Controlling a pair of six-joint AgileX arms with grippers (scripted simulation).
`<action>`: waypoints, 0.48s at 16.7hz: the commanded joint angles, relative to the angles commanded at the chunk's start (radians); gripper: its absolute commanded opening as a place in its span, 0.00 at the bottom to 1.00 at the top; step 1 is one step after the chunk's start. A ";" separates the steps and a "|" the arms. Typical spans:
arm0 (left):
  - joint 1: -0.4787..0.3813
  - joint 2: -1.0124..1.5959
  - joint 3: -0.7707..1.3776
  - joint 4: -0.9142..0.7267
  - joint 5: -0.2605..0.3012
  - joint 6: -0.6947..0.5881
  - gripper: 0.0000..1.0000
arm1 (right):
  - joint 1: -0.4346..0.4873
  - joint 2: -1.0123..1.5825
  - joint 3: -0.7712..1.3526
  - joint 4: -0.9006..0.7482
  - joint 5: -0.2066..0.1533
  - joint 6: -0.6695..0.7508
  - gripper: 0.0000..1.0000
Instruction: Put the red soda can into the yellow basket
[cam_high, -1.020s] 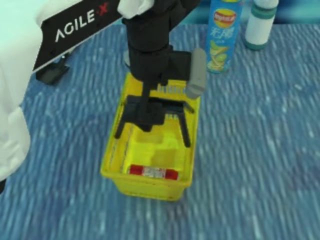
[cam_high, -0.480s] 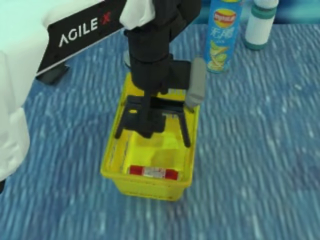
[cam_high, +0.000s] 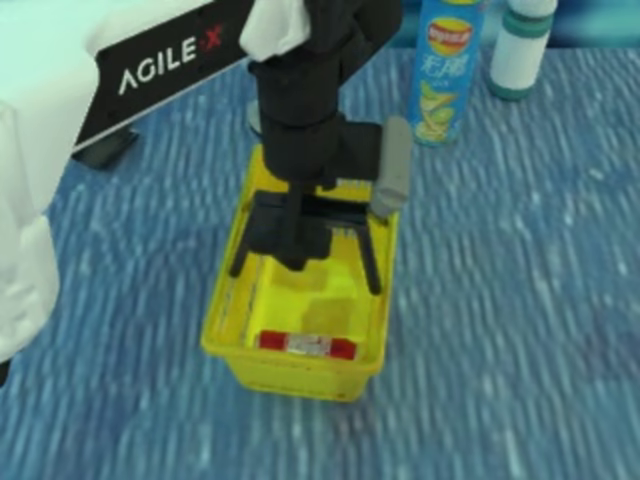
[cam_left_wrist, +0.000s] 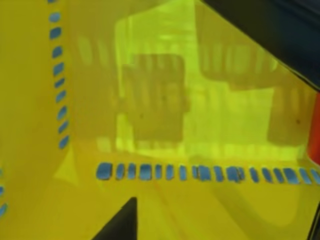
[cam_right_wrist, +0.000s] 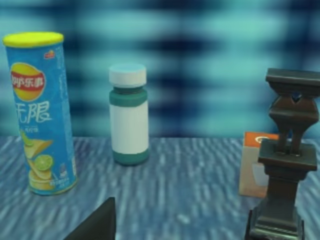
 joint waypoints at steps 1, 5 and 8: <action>0.000 0.000 0.000 0.000 0.000 0.000 0.62 | 0.000 0.000 0.000 0.000 0.000 0.000 1.00; 0.000 0.000 0.000 0.000 0.000 0.000 0.32 | 0.000 0.000 0.000 0.000 0.000 0.000 1.00; 0.000 0.000 0.000 0.000 0.000 0.000 0.10 | 0.000 0.000 0.000 0.000 0.000 0.000 1.00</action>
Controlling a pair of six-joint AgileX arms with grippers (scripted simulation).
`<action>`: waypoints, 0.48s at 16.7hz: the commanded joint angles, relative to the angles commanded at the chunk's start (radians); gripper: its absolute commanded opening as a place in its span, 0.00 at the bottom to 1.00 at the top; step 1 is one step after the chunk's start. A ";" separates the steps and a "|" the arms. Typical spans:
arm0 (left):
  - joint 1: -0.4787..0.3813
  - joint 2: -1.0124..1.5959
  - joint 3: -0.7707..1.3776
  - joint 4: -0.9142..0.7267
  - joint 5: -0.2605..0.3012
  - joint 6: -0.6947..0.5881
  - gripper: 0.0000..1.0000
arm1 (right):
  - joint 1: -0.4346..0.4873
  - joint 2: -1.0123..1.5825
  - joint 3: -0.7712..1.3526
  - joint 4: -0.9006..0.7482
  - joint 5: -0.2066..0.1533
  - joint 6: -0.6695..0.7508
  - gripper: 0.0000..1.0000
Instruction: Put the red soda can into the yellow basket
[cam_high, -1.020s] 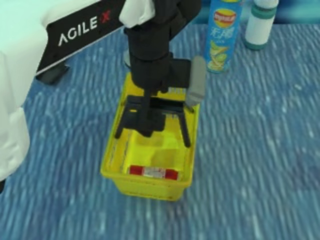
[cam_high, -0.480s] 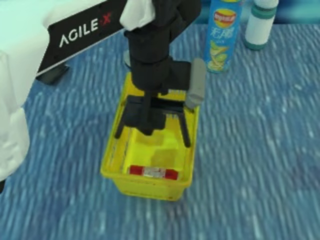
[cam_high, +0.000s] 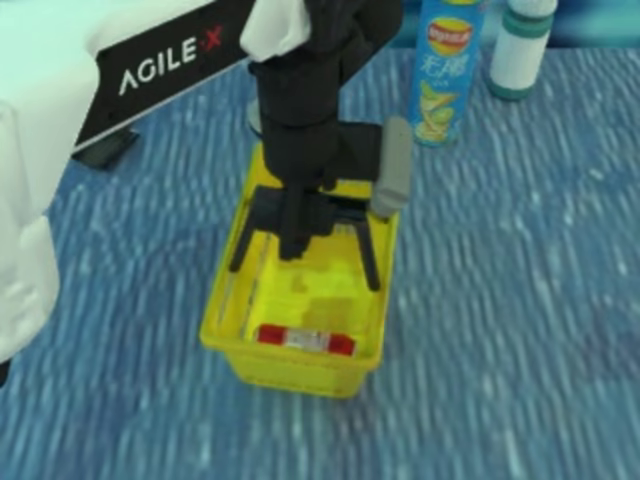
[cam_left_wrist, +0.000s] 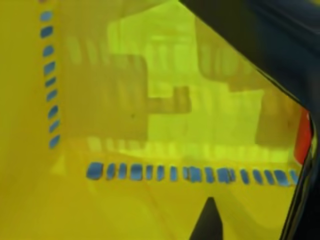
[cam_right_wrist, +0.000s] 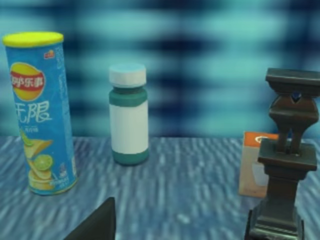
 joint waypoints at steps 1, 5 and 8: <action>0.000 0.000 0.000 0.000 0.000 0.000 0.02 | 0.000 0.000 0.000 0.000 0.000 0.000 1.00; 0.000 0.000 0.000 0.000 0.000 0.000 0.00 | 0.000 0.000 0.000 0.000 0.000 0.000 1.00; 0.000 0.000 0.000 0.000 0.000 0.000 0.00 | 0.000 0.000 0.000 0.000 0.000 0.000 1.00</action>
